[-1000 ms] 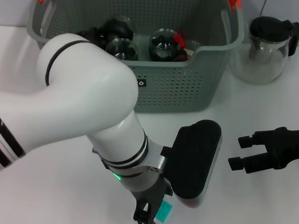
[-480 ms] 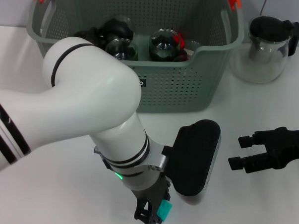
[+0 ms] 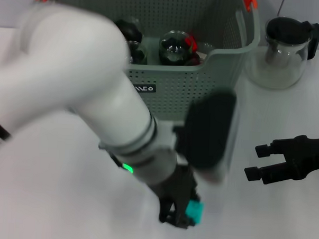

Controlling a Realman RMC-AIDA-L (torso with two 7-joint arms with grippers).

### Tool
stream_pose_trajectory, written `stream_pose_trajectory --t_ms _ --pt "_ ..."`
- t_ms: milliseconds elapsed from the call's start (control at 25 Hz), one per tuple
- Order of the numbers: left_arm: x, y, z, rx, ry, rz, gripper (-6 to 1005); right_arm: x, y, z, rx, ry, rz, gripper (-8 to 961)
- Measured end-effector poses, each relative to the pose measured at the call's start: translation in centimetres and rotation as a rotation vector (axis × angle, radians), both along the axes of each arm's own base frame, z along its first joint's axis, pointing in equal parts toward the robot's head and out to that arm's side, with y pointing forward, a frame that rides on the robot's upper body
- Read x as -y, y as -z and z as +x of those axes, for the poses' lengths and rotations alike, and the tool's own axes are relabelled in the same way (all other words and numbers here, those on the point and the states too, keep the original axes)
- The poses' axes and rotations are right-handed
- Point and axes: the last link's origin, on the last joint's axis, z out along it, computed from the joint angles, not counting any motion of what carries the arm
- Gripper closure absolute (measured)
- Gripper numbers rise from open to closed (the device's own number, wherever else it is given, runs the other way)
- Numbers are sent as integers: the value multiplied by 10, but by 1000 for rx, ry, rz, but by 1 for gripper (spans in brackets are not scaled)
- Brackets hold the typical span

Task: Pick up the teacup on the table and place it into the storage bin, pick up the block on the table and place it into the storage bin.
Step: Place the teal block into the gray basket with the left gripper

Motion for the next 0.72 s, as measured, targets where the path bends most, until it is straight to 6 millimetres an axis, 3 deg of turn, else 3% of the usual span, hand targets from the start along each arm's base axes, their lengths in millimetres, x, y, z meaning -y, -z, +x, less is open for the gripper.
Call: stream_pose_trajectory --t_ms 160,320,400,440,520,720 --pt "-29 -61 21 304 -213 112 601 0 -1 1 2 2 2 19" --pt "-79 -135 23 649 -409 367 598 0 -1 2 2 3 3 19" --pt "-97 -152 26 748 -439 455 596 0 -1 2 3 3 2 19" --pt "-114 -159 32 805 -463 517 596 0 -1 2 4 3 1 19" --pt "-124 -158 35 825 -482 545 594 0 -1 1 5 0 0 19" --pt "-163 -143 40 847 -568 614 590 -1 2 -2 5 -10 -7 19"
